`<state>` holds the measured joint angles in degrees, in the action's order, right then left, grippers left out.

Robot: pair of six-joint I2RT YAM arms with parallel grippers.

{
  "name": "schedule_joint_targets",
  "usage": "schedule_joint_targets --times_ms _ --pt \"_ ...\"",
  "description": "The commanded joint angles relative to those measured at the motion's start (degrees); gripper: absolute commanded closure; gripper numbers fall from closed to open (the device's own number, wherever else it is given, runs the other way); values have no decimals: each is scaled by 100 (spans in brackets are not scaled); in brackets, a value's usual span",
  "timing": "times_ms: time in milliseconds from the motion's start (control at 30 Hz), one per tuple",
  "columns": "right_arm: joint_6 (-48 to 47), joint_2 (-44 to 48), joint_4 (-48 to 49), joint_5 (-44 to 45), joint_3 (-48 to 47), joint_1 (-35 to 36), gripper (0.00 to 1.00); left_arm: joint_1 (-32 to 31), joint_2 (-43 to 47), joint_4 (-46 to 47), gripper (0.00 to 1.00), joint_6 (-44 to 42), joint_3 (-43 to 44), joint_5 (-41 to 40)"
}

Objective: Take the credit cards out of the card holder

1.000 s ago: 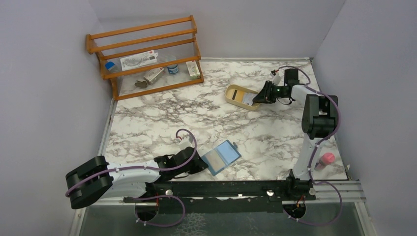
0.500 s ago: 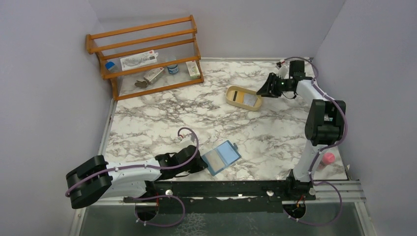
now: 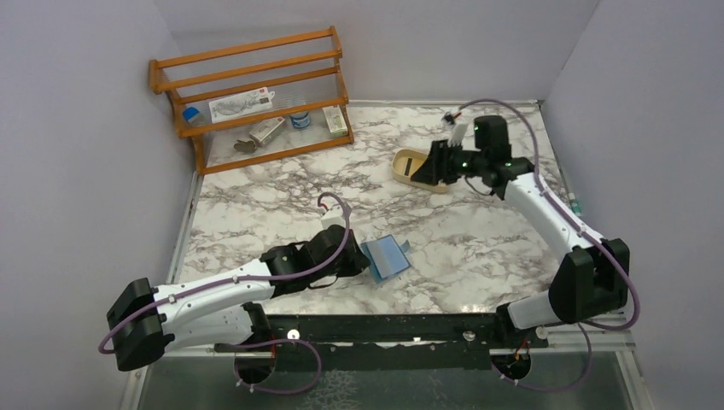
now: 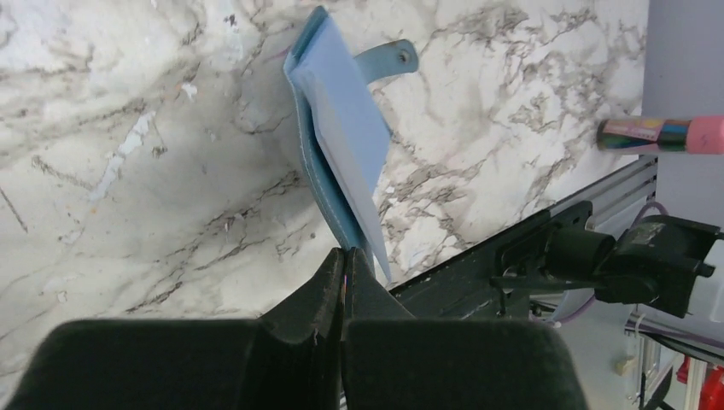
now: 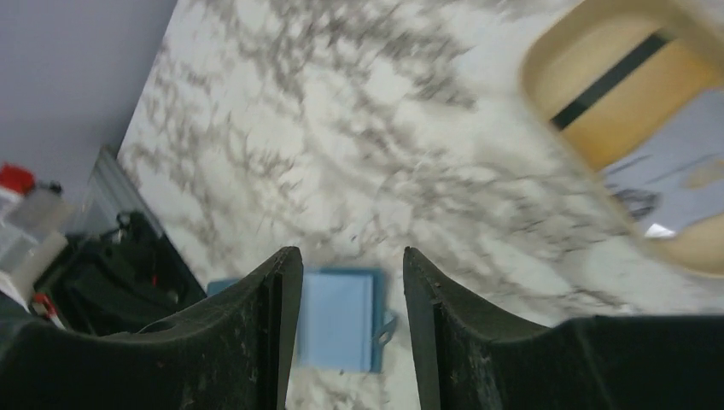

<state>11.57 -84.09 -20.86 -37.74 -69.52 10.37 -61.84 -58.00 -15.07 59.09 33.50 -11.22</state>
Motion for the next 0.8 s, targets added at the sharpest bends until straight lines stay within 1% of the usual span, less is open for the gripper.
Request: schedule_joint_targets --times_ms 0,100,167,233,333,400,500,767 --pt "269 415 170 459 1038 1122 47 101 -161 -603 100 -690 598 -178" --pt "644 542 647 498 1866 1748 47 128 -262 -550 100 -677 531 -172" --pt "869 432 969 547 2360 2078 47 143 -313 -422 100 -599 347 -127" --pt "1058 320 1292 580 2736 2344 47 151 -314 -174 100 -487 101 -43" --pt "1309 212 1757 553 3098 2565 47 170 -324 129 100 -320 -233 50" --pt "1399 136 1943 531 3162 2694 47 173 -326 296 100 -234 -398 88" --pt "1402 -19 1948 636 3001 2943 47 181 -384 434 100 -195 -566 111" --pt "1348 -679 1551 1531 2283 3792 46 182 -617 841 100 -98 -937 251"
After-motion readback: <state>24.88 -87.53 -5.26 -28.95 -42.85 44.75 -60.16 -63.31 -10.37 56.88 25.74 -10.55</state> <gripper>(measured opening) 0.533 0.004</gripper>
